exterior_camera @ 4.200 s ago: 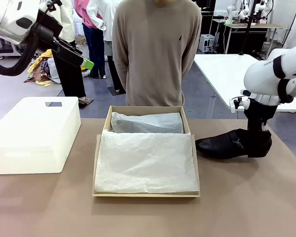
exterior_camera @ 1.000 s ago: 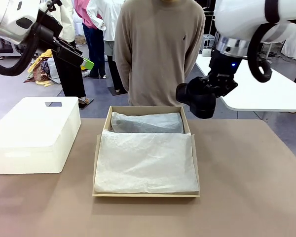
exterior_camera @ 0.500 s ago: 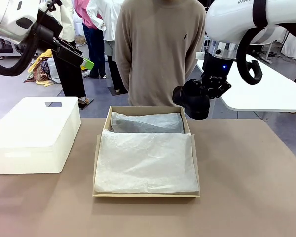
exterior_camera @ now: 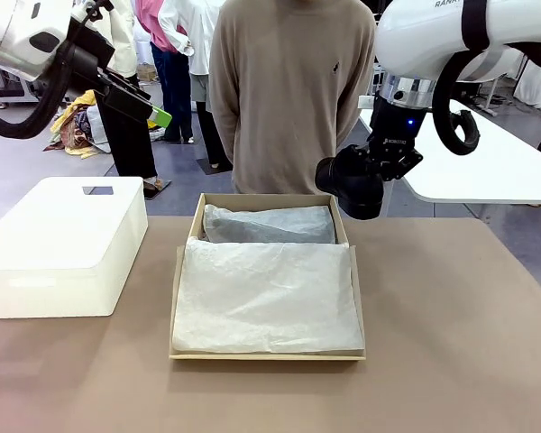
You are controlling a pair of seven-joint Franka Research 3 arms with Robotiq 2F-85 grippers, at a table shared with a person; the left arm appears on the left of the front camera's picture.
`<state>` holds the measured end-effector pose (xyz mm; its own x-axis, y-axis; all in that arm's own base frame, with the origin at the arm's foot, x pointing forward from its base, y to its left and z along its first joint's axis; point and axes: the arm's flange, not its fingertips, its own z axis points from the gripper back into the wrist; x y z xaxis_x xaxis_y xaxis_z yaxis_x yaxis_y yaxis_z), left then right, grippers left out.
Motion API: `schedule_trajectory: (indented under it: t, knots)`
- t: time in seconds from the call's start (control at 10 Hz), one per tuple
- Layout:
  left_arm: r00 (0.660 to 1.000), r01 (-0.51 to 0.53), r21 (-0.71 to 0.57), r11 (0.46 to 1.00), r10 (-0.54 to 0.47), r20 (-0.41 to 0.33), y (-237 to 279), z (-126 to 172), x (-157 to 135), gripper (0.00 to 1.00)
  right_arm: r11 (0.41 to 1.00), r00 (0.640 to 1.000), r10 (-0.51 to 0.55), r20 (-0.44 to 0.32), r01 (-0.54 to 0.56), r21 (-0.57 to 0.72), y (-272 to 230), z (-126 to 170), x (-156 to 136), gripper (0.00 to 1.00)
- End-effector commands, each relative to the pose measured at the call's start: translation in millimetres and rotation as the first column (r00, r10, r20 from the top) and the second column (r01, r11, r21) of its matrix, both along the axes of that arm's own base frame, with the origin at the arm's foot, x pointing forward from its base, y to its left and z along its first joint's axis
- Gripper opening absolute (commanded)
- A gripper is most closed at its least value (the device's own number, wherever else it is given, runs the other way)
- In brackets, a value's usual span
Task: Pack the shoes into the box.
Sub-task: Place the other shoe of the Shoes into the Shoes Box.
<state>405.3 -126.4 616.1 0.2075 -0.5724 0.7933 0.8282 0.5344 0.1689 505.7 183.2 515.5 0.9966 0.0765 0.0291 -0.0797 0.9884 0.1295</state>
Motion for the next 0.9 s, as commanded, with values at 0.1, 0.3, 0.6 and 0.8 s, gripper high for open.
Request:
schedule_trajectory:
  t: [0.1,0.3,0.6,0.8]
  knots:
    - [1.0,0.024,-0.013,1.0,-0.024,0.009,3,-2,3,1.0,0.983,0.982,-0.184,0.033,0.185,-0.02,30,8,-10,0.0]
    - [1.0,0.024,-0.013,1.0,-0.024,0.009,3,-2,3,1.0,0.946,0.946,-0.321,0.031,0.322,-0.019,61,19,-21,0.0]
    - [1.0,0.024,-0.013,1.0,-0.024,0.009,3,-2,3,1.0,0.82,0.82,-0.571,0.049,0.572,-0.02,106,22,-29,0.0]
    - [1.0,0.024,-0.013,1.0,-0.024,0.009,3,-2,3,1.0,0.737,0.737,-0.676,0.015,0.676,0.002,138,19,-23,0.0]
